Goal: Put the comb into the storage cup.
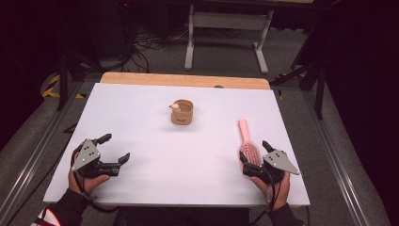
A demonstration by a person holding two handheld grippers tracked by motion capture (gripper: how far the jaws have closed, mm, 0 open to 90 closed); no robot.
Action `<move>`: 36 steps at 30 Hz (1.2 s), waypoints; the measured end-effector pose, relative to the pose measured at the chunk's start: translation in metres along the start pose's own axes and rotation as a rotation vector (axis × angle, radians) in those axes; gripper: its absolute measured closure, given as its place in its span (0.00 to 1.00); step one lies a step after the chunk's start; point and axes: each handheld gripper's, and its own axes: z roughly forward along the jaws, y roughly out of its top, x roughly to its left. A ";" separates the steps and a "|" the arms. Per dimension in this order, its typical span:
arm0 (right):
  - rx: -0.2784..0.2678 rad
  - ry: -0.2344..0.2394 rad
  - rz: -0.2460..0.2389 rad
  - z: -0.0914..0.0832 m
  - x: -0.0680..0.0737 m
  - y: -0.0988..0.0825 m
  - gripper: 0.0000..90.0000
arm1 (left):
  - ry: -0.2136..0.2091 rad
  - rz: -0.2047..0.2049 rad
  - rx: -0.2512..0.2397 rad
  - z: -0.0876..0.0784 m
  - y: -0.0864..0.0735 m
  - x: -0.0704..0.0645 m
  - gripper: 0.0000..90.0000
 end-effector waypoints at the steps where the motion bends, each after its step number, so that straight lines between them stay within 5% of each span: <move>1: 0.001 0.000 0.004 0.000 -0.001 0.000 0.12 | 0.003 0.004 -0.002 0.000 0.000 0.000 0.09; 12: -0.005 -0.028 0.019 -0.001 -0.003 0.002 0.20 | 0.000 -0.011 -0.005 0.000 -0.001 -0.004 0.11; 26: -0.017 -0.023 0.028 -0.004 -0.012 0.007 0.63 | 0.019 -0.010 0.002 -0.004 -0.003 -0.003 0.12; 31: 0.028 -0.005 0.044 -0.002 -0.019 0.012 0.85 | 0.017 -0.018 0.004 -0.005 -0.004 -0.003 0.12; 36: 0.063 -0.005 0.009 0.006 -0.022 0.017 0.95 | 0.019 -0.024 0.002 -0.005 -0.004 -0.002 0.13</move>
